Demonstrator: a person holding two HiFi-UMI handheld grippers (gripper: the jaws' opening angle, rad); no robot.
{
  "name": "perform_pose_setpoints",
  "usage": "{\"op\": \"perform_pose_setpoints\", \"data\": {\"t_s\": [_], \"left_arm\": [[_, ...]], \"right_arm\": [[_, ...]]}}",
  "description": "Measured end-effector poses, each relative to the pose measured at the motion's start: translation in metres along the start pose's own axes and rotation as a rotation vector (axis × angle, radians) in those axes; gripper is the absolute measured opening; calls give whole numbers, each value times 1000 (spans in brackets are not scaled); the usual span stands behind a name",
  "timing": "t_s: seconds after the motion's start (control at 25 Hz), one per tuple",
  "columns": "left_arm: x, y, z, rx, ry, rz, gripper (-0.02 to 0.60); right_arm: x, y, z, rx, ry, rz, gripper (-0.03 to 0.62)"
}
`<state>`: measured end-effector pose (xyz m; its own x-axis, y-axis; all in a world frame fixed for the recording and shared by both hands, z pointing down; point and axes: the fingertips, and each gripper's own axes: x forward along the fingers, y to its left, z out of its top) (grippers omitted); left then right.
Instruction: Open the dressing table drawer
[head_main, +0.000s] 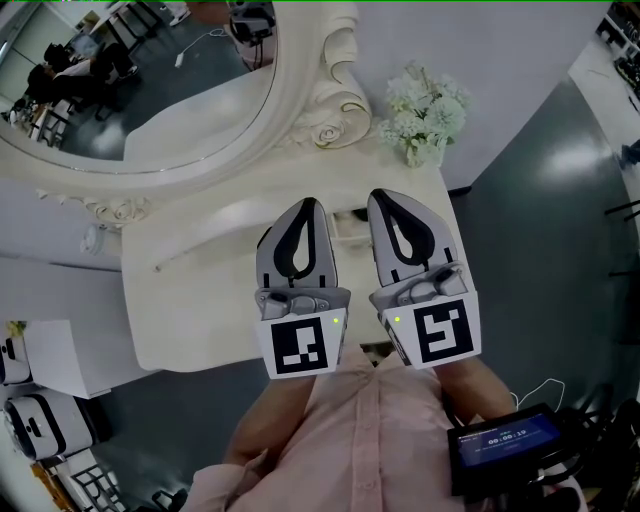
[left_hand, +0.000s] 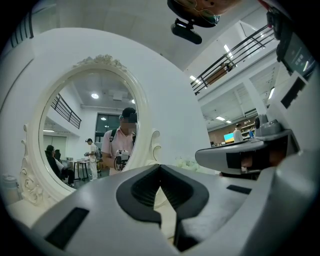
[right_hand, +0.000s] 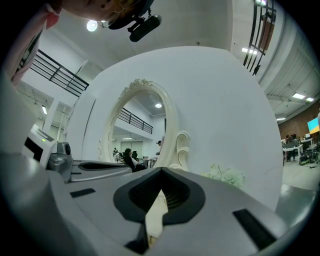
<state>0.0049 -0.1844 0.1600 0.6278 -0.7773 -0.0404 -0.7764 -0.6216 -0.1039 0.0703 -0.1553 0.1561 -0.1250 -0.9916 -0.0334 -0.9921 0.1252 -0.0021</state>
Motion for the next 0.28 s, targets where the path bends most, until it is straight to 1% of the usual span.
{"op": "perform_pose_setpoints", "data": {"t_s": [0.28], "left_arm": [[-2, -2, 2, 2, 6, -2, 21]], "right_arm": [[-2, -1, 3, 2, 3, -4, 18]]}}
